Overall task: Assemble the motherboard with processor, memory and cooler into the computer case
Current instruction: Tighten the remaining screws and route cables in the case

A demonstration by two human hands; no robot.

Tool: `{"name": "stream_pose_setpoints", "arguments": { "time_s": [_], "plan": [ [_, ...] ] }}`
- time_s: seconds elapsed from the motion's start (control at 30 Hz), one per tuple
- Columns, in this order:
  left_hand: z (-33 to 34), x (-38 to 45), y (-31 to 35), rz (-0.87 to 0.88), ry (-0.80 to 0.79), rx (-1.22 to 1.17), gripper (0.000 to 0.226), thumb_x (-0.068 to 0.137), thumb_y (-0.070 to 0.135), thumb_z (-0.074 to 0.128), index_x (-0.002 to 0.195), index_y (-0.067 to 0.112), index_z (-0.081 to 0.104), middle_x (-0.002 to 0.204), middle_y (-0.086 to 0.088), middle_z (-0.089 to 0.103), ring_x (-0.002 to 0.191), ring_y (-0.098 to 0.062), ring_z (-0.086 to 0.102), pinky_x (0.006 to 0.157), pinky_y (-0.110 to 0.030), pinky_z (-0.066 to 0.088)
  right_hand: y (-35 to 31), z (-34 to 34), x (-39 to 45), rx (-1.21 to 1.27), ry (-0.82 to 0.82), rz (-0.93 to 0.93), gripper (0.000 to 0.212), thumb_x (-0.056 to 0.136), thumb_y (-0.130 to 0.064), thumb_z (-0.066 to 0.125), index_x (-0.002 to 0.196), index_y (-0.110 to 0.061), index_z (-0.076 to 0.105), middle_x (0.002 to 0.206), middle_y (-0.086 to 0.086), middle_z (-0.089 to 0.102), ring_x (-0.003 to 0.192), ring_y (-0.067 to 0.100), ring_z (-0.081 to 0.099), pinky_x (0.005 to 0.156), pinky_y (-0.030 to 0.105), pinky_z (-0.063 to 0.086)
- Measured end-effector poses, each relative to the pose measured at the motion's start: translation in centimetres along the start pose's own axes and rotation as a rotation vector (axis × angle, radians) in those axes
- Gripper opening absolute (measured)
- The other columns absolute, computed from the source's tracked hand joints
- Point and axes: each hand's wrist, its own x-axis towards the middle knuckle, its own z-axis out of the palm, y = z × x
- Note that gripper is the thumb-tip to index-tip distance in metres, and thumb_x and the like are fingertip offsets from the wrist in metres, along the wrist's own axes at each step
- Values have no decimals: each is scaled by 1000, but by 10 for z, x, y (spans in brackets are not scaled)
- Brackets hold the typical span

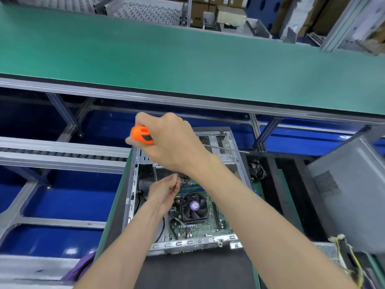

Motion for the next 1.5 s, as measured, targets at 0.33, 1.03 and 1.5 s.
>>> {"name": "stream_pose_setpoints", "arguments": {
  "time_s": [0.33,1.03,1.5],
  "plan": [
    [2,-9,-3,-71,-117,82,7,96,-3,57,94,4,58,78,-28,60,71,-17,62,102,-46,49,-26,8,2,542,367,85,27,86,-20,78,75,-5,59,54,-3,47,49,21,45,51,31,41],
    [-9,-8,5,-108,50,-569,19,88,12,66,106,5,67,86,-7,76,76,-10,73,63,-22,60,108,-19,-69,1348,1383,900,44,91,-8,61,57,-15,33,49,1,25,41,15,20,42,25,18],
    [-14,-5,6,-24,96,-534,16,92,19,64,104,9,67,88,-2,68,74,-4,62,76,-23,56,120,-17,-99,742,1062,1112,14,78,-8,66,66,-15,60,40,-11,54,42,2,48,57,27,44]
  ]
}}
